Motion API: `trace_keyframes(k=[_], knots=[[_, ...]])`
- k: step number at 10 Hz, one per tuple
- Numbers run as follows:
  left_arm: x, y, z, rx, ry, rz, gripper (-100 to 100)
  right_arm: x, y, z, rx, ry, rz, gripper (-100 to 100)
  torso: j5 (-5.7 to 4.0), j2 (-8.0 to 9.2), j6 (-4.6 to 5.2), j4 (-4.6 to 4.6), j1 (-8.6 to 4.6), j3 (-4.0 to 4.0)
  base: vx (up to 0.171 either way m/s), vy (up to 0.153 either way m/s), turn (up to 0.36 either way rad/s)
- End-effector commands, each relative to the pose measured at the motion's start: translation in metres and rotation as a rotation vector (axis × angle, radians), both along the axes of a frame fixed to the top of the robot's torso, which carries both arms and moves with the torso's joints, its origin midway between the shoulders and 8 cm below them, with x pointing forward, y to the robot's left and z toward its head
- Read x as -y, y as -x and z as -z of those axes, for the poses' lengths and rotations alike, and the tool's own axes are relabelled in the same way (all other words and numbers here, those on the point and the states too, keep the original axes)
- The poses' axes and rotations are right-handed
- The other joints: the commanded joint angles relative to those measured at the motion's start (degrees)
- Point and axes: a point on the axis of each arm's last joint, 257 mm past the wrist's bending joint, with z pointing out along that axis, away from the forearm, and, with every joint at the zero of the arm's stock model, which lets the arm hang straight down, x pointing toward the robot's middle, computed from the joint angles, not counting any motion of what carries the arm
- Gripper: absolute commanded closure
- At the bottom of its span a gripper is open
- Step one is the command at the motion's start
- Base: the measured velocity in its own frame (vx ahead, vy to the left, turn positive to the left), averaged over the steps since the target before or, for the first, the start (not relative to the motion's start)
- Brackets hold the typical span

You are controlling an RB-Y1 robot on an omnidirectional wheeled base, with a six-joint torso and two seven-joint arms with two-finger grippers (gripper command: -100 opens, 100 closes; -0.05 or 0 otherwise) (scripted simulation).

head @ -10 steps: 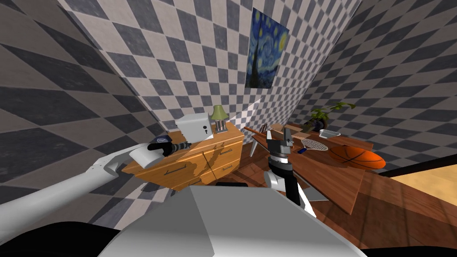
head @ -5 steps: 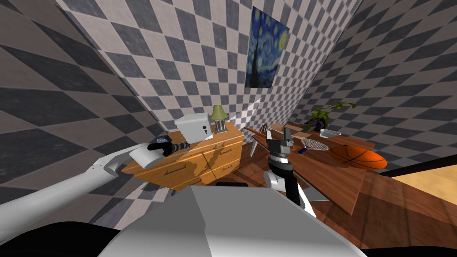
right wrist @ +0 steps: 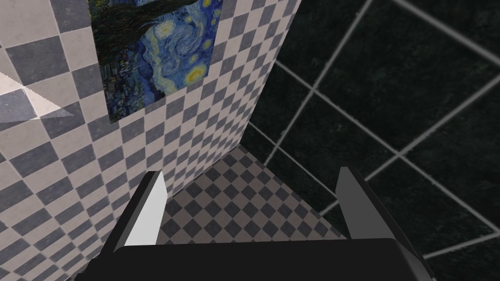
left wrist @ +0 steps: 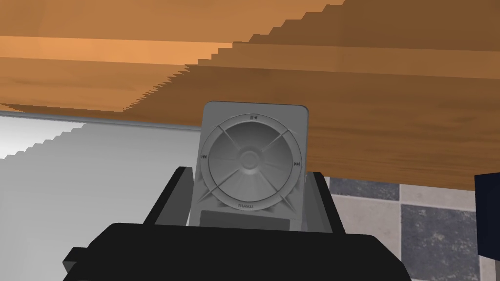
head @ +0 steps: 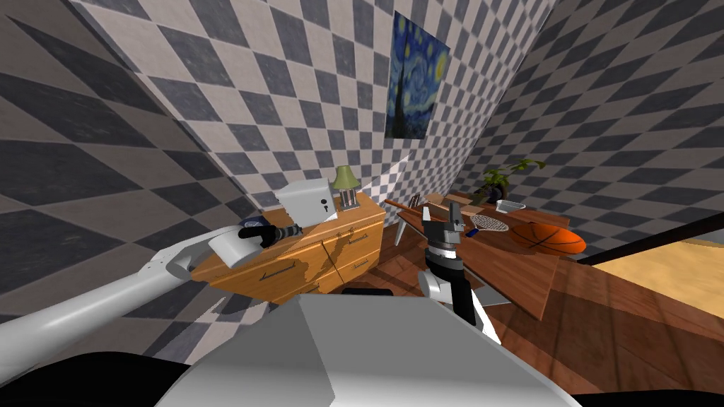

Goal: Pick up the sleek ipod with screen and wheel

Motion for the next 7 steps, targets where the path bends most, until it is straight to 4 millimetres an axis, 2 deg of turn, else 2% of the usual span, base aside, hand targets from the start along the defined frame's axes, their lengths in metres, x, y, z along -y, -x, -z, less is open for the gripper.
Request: trace_keyframes(k=[1,6,7], knots=[[0.004,0.004,-0.001,-0.003,0.001,-0.019,100,0.0,0.0,0.0,0.0,0.0,0.0,0,0.0,0.0,0.0,0.0,0.0,0.0,-0.056,0.064,-0.087],[0.015,0.009,-0.007,0.003,-0.001,-0.047,100,0.0,0.0,0.0,0.0,0.0,0.0,0,-0.02,0.02,0.0,0.02,-0.06,0.02,-0.043,0.055,-0.073],[0.015,0.009,-0.008,0.003,-0.001,-0.051,0,0.0,0.0,0.0,0.0,0.0,0.0,0,-0.02,-0.06,-0.04,0.0,-0.13,-0.02,0.0,0.0,0.0]])
